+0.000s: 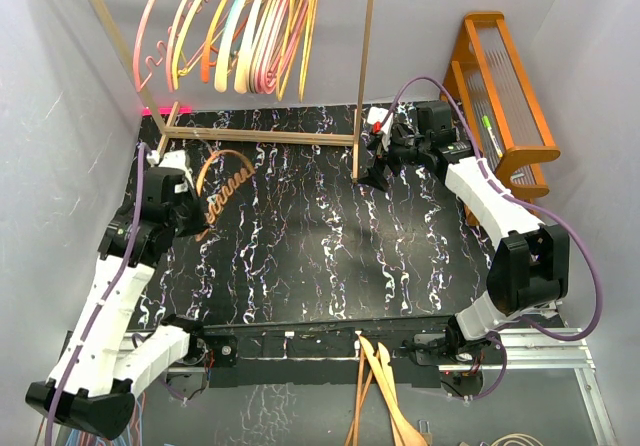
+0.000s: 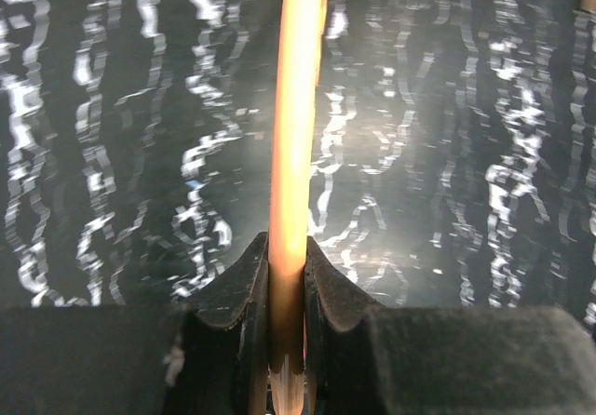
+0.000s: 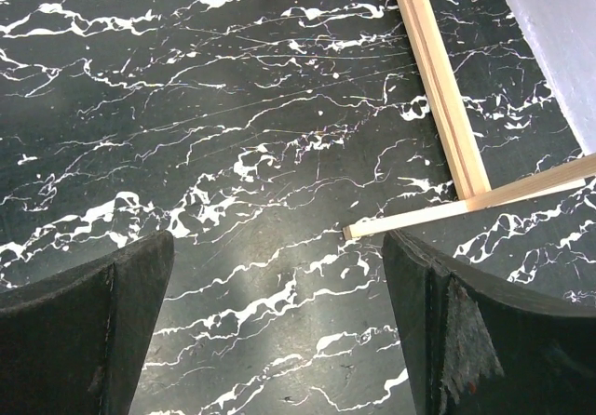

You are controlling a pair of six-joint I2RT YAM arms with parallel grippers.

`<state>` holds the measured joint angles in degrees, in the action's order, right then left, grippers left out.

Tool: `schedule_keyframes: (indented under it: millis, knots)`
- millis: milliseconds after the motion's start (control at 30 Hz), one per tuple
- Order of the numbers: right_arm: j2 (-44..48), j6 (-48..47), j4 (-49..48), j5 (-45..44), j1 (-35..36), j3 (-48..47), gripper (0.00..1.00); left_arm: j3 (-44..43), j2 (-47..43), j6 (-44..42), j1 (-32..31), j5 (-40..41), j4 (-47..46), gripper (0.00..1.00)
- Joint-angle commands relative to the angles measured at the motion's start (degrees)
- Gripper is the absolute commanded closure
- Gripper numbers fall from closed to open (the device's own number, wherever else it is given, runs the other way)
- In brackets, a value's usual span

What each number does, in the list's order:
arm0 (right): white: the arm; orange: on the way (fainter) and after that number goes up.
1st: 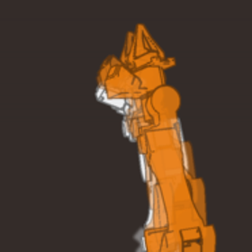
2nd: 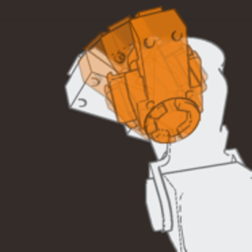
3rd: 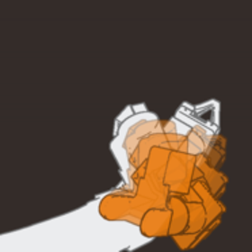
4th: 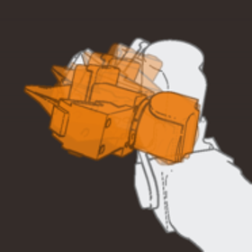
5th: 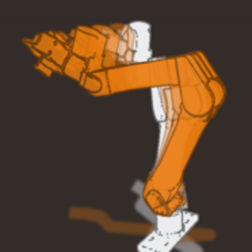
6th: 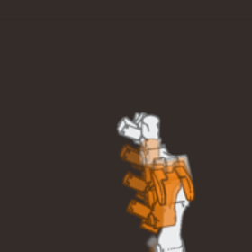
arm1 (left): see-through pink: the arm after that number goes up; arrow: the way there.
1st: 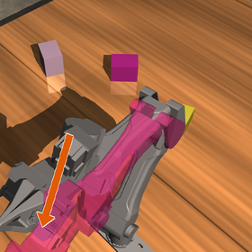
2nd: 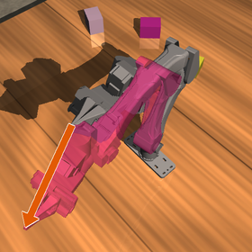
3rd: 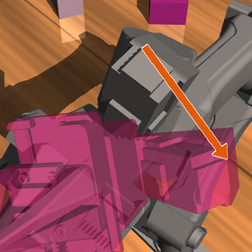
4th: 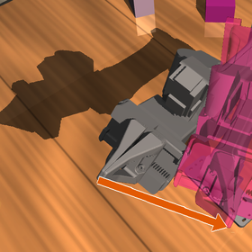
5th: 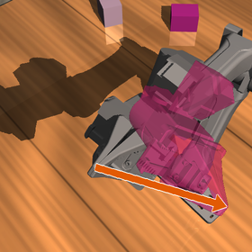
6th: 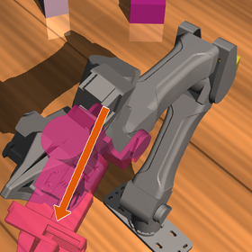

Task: Organize the hangers
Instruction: Place the hanger at the clothesline.

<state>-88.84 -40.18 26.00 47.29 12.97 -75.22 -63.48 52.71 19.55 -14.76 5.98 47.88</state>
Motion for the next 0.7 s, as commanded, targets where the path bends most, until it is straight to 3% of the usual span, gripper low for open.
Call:
schedule_keyframes:
  millis: [0,133,333,533,667]
  knots:
    - [1.84,1.85,-0.11,2.17,0.03,-3.07,0.02,-1.03,-2.22,0.8,0.26,18.68,8.54,1.0]
    - [1.94,2.67,-1.31,3.29,-0.05,-2.86,0.01,2.66,0.0,-1.12,3.01,18.32,1.43,1.0]
    - [4.72,3.52,-3.07,3.78,-0.02,-0.59,0.02,1.11,6.59,-5.16,27.1,-8.88,-11.81,1.0]
    - [6.72,3.01,-3.41,2.25,-0.05,1.59,0.01,-9.84,9.7,-8.98,28.12,-10.75,-11.24,1.0]
    - [6.97,3.09,-3.3,2.58,0.02,2.01,0.02,-16.4,8.82,-12.87,26.09,-5.38,-8.99,1.0]
